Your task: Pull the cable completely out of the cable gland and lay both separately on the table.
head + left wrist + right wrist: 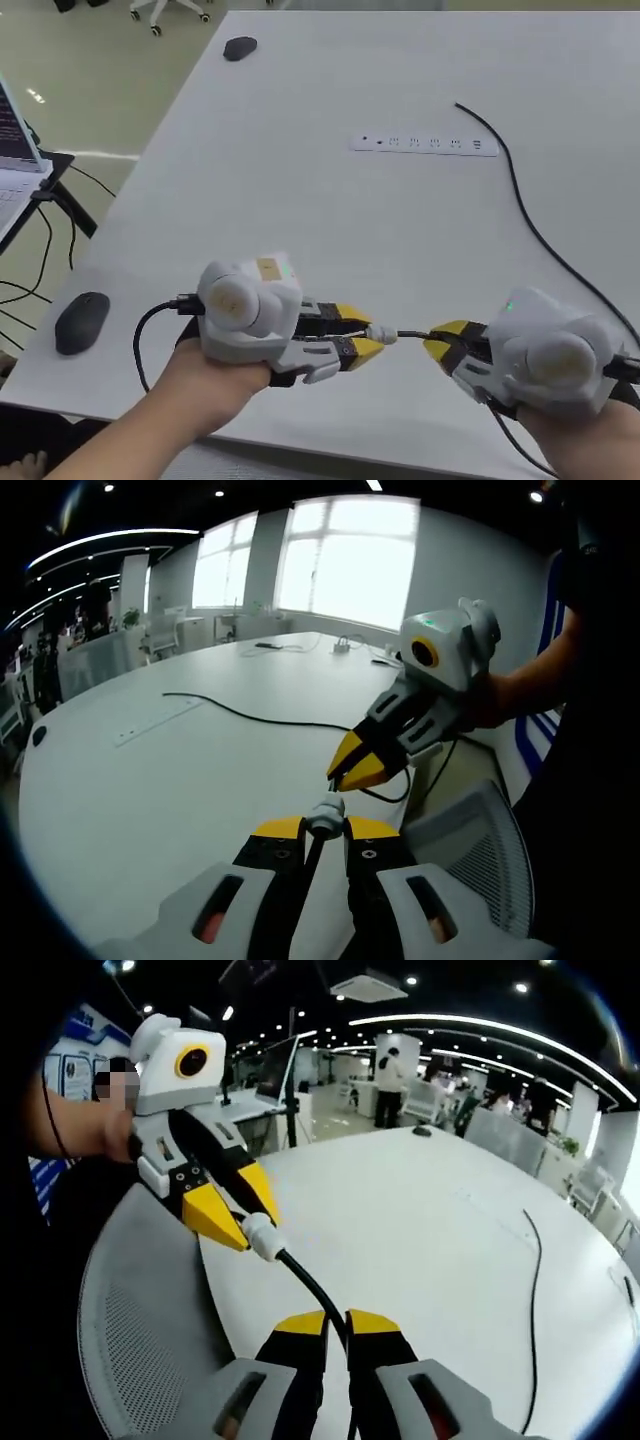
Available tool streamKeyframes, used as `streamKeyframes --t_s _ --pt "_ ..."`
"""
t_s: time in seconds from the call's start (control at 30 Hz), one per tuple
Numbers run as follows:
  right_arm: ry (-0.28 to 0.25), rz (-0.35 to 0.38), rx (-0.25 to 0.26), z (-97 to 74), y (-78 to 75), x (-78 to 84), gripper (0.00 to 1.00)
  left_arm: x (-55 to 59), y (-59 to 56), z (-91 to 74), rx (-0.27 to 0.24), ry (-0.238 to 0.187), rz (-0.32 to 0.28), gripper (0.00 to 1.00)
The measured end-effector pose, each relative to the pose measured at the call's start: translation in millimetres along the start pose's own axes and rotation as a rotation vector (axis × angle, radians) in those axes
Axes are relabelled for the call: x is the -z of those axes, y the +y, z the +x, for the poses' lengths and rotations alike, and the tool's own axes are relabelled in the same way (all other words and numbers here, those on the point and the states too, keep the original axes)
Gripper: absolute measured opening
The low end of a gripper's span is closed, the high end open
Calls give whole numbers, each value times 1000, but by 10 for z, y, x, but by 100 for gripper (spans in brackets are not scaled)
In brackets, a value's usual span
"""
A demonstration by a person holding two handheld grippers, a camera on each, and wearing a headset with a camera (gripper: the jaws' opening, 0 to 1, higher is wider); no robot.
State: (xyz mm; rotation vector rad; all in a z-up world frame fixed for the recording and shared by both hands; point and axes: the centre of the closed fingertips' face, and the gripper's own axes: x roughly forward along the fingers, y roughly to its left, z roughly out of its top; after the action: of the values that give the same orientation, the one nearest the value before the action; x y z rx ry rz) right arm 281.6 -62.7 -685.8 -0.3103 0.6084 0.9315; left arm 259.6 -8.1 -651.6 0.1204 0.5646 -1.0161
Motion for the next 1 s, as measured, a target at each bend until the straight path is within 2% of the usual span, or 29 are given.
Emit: streamKeyframes --t_s 0.07,0.37,0.47,0.6,0.73,0.87,1.0 --pt "2 36 12 -8 -52 47 1 -9 3 -3 -1 -3 2 15" --pt "7 343 63 -1 -242 320 1 -44 0 -5 -5 -14 15 15" --pt "14 426 81 10 -295 421 1 -42 4 -14 -7 -17 16 15" --pt "25 557 78 22 -310 523 1 -37 0 -27 -6 -18 15 15" --pt "40 526 83 36 -274 527 2 -34 -15 -27 -4 -17 15 15" --pt "38 563 72 54 -266 550 2 -24 -5 -28 -7 -14 9 15" --pt "35 555 54 58 -250 542 2 -31 1 -48 -4 -17 -6 15"
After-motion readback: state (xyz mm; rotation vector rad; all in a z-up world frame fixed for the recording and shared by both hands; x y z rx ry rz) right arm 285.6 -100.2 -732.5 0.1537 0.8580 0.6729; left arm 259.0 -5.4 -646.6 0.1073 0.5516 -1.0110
